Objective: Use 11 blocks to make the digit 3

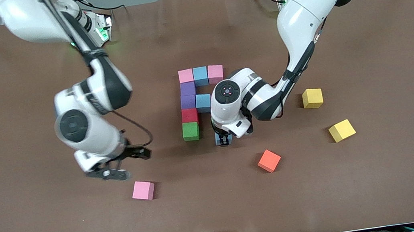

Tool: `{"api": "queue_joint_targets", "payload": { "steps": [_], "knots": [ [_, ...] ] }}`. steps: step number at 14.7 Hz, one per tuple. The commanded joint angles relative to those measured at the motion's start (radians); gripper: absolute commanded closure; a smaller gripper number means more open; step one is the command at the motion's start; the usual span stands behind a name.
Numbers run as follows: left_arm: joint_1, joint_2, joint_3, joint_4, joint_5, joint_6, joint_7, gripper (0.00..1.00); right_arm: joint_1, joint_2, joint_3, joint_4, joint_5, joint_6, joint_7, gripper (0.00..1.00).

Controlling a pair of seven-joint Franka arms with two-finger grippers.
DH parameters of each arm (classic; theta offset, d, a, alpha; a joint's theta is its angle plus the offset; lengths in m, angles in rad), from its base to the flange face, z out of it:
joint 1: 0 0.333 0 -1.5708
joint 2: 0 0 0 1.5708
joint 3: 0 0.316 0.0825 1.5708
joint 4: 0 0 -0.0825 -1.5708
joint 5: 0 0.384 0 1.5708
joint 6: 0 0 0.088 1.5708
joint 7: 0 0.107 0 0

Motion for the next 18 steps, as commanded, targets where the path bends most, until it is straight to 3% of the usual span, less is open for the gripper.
{"api": "queue_joint_targets", "payload": {
  "steps": [1, 7, 11, 15, 18],
  "knots": [
    [-0.029, 0.031, 0.012, 0.040, -0.015, 0.028, -0.005, 0.54, -0.081, -0.074, 0.014, -0.033, 0.001, -0.060, -0.121, 0.00],
    [-0.055, 0.054, 0.014, 0.040, -0.015, 0.051, -0.022, 0.54, -0.257, -0.171, 0.013, -0.029, -0.034, -0.216, -0.499, 0.00],
    [-0.067, 0.062, 0.014, 0.040, -0.015, 0.054, -0.040, 0.54, -0.265, -0.197, 0.013, 0.058, -0.146, -0.368, -0.516, 0.00],
    [-0.079, 0.074, 0.014, 0.040, -0.015, 0.094, -0.046, 0.54, -0.336, -0.195, 0.014, 0.146, -0.137, -0.503, -0.591, 0.00],
    [-0.087, 0.081, 0.014, 0.049, -0.015, 0.100, -0.048, 0.54, -0.412, -0.197, 0.019, 0.149, -0.126, -0.508, -0.663, 0.00]
  ]
}}
